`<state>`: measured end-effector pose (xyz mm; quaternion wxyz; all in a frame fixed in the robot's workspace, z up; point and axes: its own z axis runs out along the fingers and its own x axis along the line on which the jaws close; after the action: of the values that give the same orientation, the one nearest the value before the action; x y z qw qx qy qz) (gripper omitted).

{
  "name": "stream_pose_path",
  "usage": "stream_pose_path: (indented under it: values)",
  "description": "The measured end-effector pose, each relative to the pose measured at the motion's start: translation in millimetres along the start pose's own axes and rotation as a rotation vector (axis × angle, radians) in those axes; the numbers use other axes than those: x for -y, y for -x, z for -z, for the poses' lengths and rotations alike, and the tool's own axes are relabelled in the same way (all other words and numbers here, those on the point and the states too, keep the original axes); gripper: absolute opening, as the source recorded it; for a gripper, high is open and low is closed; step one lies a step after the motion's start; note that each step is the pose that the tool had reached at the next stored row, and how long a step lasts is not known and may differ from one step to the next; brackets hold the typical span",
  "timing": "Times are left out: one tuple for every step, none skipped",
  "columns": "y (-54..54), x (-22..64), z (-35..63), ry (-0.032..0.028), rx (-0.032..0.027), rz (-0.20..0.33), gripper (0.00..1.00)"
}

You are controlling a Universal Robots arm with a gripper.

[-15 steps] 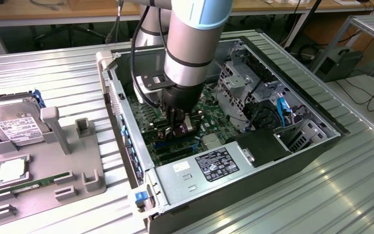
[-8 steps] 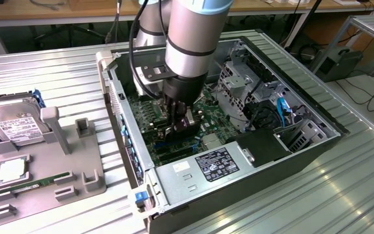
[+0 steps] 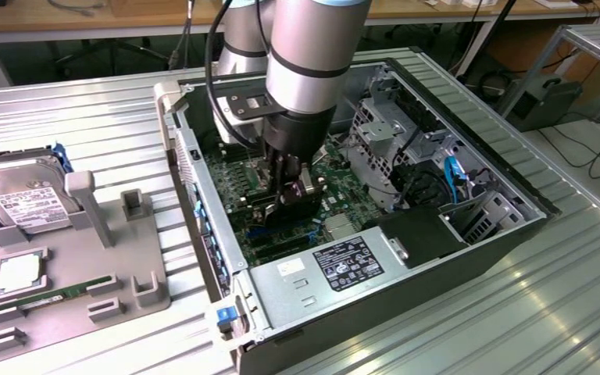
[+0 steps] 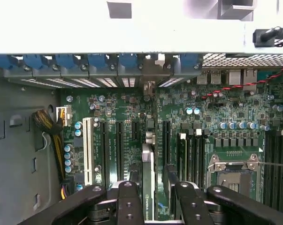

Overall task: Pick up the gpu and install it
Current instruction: 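Insert the gpu into the slot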

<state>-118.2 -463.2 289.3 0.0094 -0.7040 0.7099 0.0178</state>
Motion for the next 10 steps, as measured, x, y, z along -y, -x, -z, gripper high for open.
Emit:
stream_pose_path:
  values:
    - [0.0,0.0,0.0,0.0,0.0,0.0,0.35]
    - [0.0,0.0,0.0,0.0,0.0,0.0,0.33]
    - [0.0,0.0,0.0,0.0001,0.0,0.0,0.33]
    - [0.0,0.0,0.0,0.0,0.0,0.0,0.26]
    - [0.0,0.0,0.0,0.0001,-0.0001,0.0,0.2]
    - [0.0,0.0,0.0,0.0,-0.0001,0.0,0.11]
    - [0.0,0.0,0.0,0.0,0.0,0.0,0.11]
    - [0.0,0.0,0.0,0.0,0.0,0.0,0.11]
    - [0.0,0.0,0.0,0.0,0.0,0.0,0.11]
    - [0.0,0.0,0.0,0.0,-0.0001,0.0,0.11]
